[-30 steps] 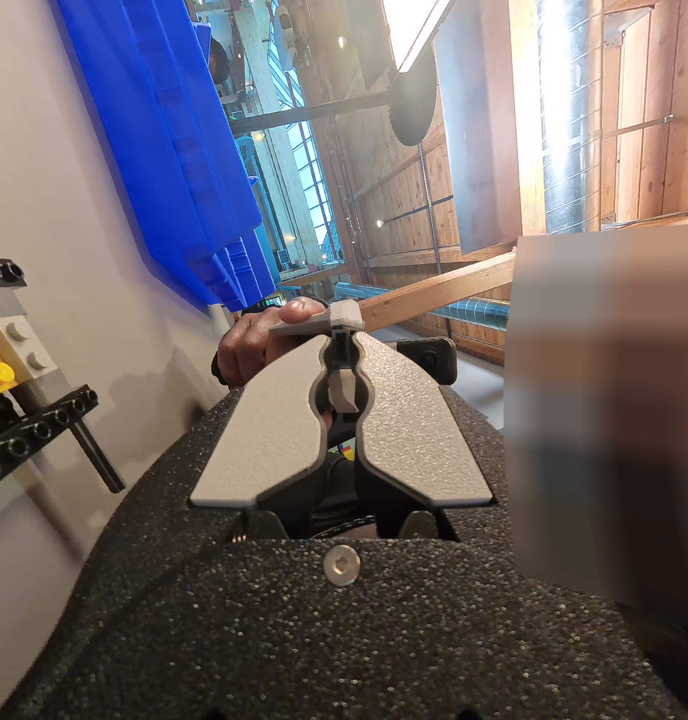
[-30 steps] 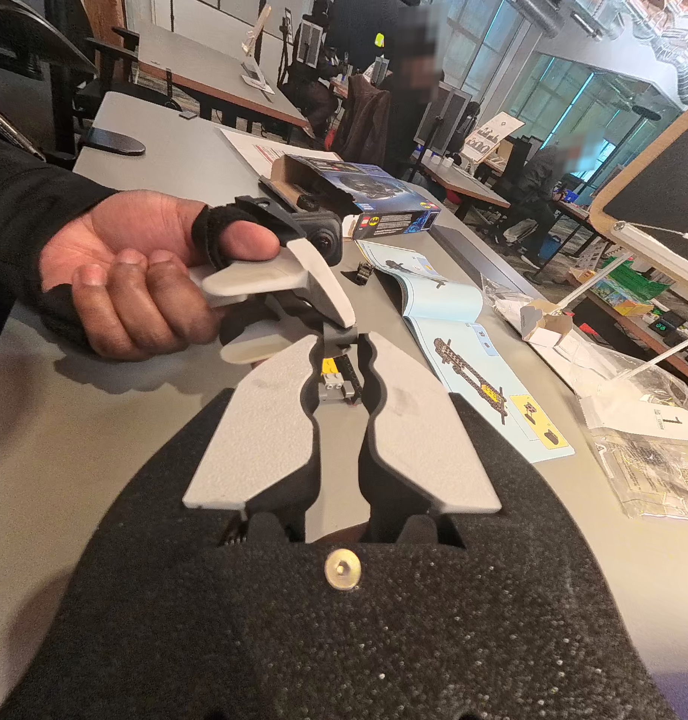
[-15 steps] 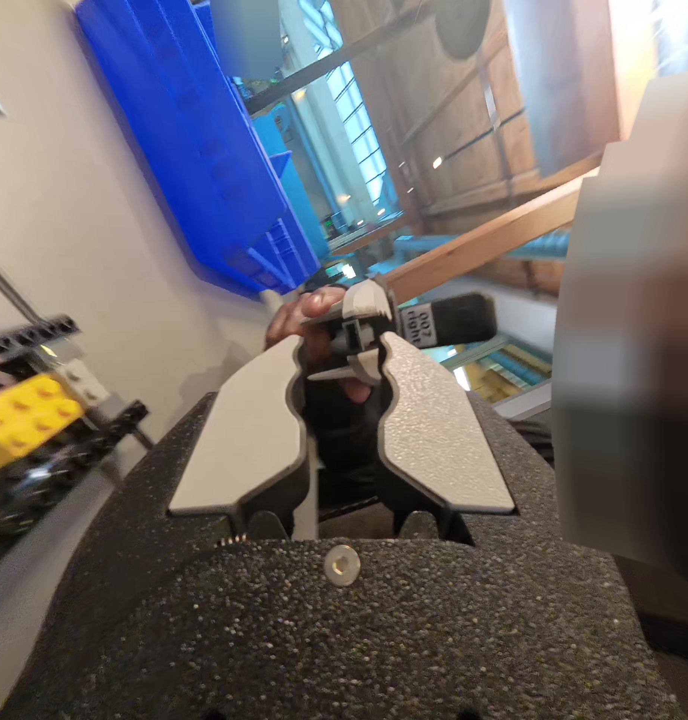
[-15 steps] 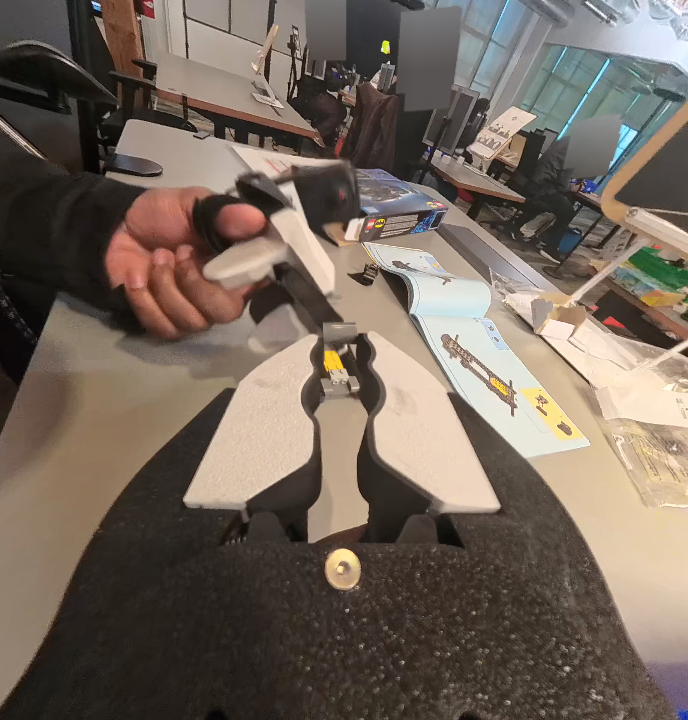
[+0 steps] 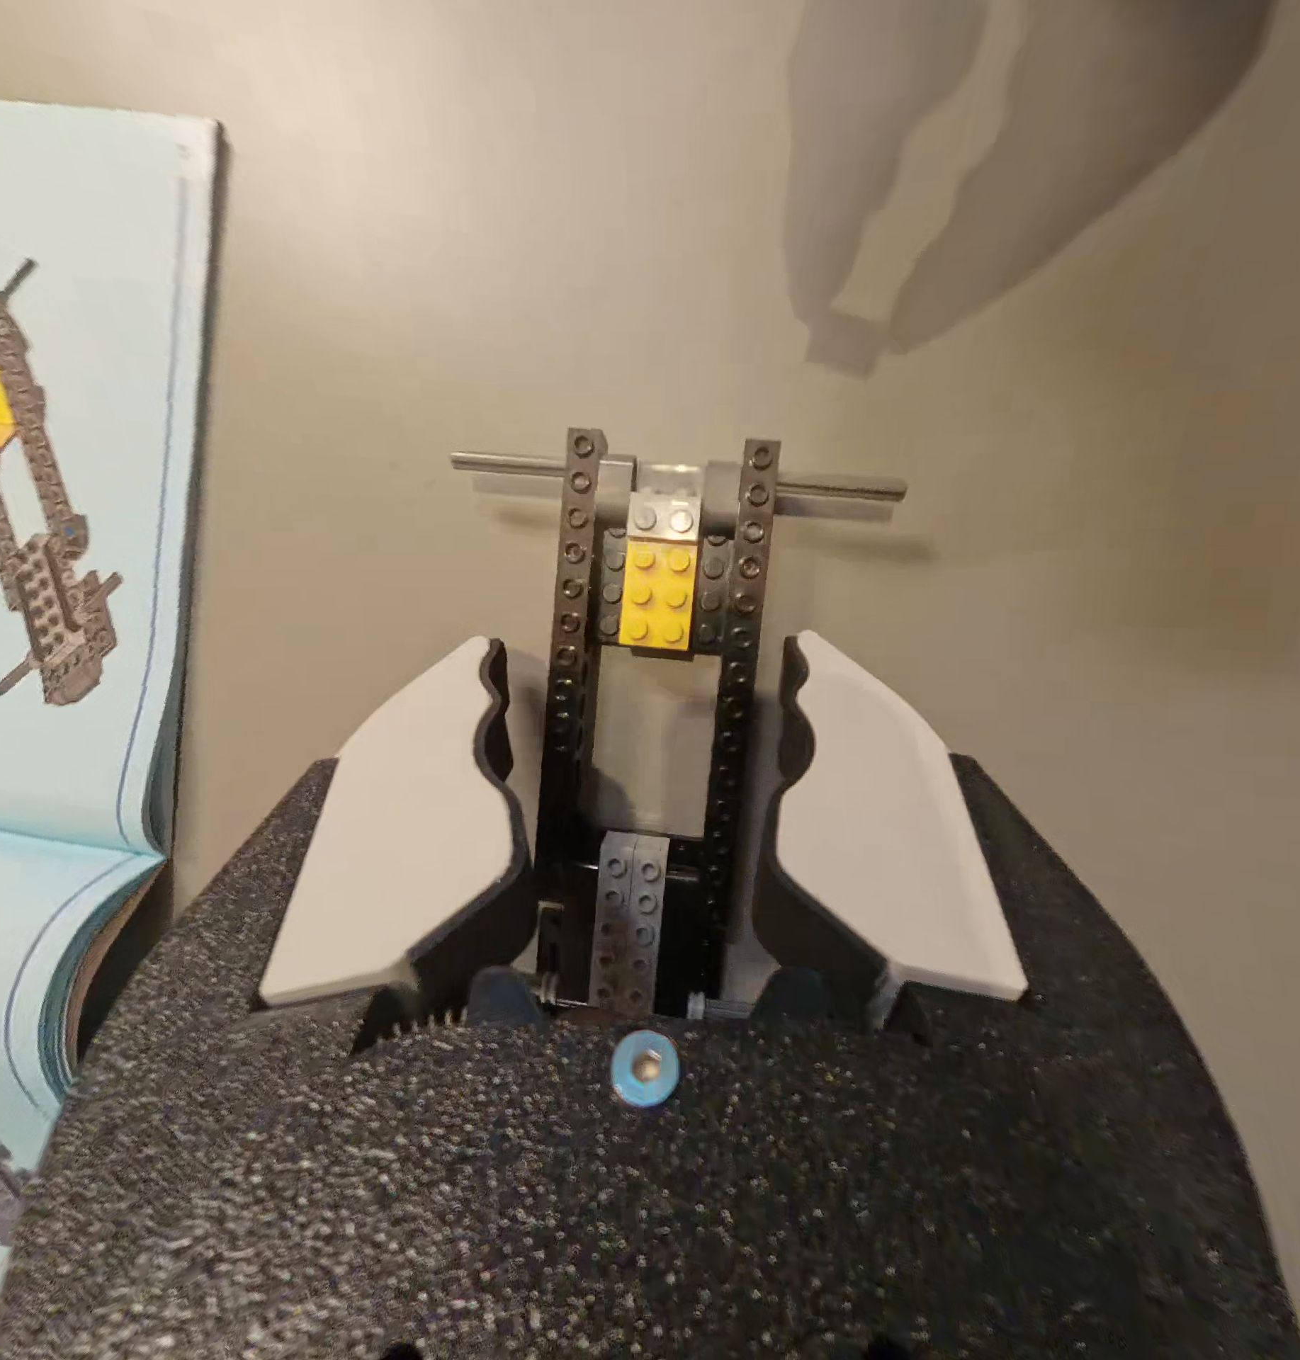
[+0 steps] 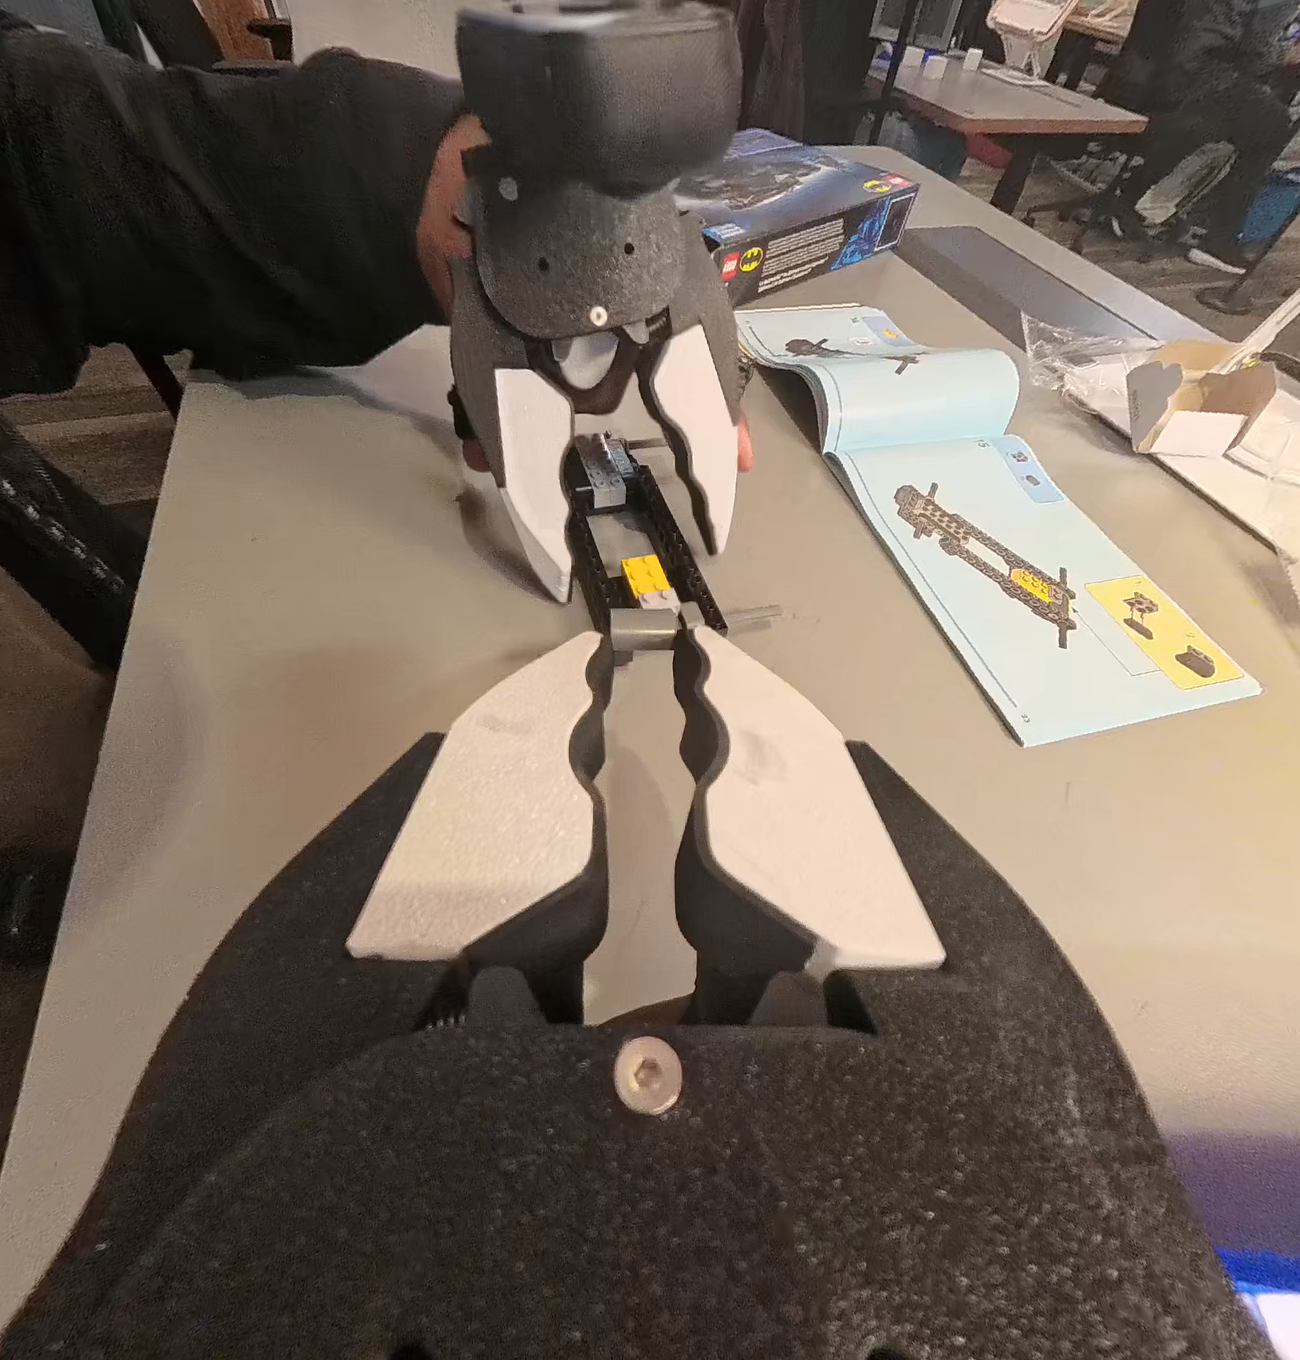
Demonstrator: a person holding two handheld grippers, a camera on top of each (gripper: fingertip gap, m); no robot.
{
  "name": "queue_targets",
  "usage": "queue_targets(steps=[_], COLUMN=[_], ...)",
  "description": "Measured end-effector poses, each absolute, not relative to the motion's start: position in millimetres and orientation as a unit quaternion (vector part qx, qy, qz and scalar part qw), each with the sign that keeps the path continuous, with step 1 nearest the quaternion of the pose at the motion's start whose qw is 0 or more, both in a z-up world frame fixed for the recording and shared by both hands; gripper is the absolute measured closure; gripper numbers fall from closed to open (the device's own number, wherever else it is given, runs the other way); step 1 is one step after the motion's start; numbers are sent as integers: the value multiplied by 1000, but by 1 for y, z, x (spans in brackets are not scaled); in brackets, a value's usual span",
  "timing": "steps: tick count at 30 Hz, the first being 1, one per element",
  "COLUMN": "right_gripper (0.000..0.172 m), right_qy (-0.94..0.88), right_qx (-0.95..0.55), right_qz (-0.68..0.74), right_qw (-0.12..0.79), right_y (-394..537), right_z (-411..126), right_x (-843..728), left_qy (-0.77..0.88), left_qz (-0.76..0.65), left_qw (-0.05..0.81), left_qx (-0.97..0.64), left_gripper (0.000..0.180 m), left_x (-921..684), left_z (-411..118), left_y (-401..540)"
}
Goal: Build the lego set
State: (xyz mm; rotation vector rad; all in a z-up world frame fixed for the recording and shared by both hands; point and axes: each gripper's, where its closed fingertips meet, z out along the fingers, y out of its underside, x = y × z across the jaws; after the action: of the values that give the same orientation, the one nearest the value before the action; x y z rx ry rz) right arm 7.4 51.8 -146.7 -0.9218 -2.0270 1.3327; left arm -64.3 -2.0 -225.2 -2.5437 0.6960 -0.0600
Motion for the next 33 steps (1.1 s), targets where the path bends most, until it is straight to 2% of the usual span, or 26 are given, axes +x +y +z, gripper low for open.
queue_targets(steps=[5, 8, 15, 33], right_gripper=[156, 156, 156, 156], right_qy=[-753, -757, -779, -830], right_qx=[-347, -348, -340, -313], right_qz=[494, 494, 471, 422], right_qw=[262, 250, 234, 188], right_y=[55, 54, 50, 28], right_z=[-149, -151, -138, -134], right_x=[8, 7, 2, 1], left_qy=[277, 271, 234, 272], left_qz=[-65, -71, -147, -136], left_qw=[253, 278, 420, 439], left_qx=[-925, -919, -864, -845], left_gripper=[126, 126, 127, 127], left_x=[-54, -52, -28, -8], left_z=[-227, -225, -180, -166], left_y=[3, 8, 24, 15])
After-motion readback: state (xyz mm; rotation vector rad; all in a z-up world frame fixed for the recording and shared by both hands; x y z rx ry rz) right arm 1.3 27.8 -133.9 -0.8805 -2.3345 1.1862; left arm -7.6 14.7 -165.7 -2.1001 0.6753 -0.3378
